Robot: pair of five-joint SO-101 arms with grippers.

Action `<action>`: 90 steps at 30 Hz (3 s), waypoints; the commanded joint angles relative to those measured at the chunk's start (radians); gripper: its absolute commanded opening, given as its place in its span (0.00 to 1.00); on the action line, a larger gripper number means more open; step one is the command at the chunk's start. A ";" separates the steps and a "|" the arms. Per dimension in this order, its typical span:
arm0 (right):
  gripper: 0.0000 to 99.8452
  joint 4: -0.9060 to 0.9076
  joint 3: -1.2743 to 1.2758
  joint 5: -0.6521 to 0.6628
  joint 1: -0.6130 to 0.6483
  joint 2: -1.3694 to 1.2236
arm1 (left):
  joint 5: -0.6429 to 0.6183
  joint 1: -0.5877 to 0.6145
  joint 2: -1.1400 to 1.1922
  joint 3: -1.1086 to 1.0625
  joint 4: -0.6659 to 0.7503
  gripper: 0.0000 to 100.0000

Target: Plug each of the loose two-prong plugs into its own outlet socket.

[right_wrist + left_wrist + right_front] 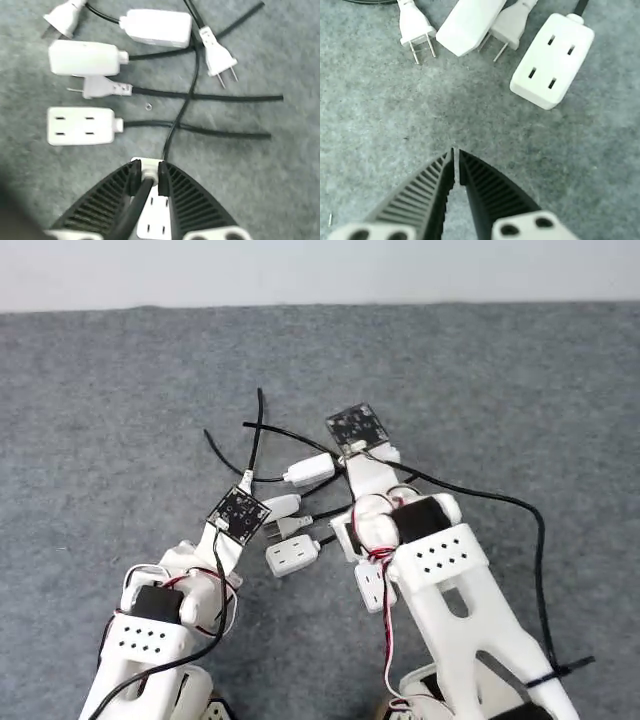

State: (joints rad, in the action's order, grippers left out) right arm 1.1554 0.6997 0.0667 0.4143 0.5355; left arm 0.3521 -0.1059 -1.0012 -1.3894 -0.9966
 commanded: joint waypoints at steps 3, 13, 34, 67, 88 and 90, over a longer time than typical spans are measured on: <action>0.01 -0.008 0.021 0.012 -0.073 0.008 | -0.012 0.003 -0.017 0.012 0.018 0.01; 0.01 0.018 0.072 0.037 -0.091 0.012 | -0.012 0.002 -0.018 0.012 0.018 0.01; 0.01 0.062 0.149 0.084 -0.084 0.163 | -0.011 0.000 -0.018 0.012 0.018 0.01; 0.01 0.015 0.193 0.008 -0.027 0.140 | -0.009 0.005 -0.018 0.012 0.018 0.01; 0.01 -0.130 0.437 0.209 -0.036 0.101 | -0.008 0.006 -0.018 0.012 0.018 0.01; 0.01 -0.131 0.431 0.229 -0.036 0.035 | -0.008 0.006 -0.018 0.012 0.018 0.01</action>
State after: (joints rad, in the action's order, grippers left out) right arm 1.0265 1.0787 0.2555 0.3882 0.6720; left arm 0.3491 -0.1059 -1.0012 -1.3894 -0.9966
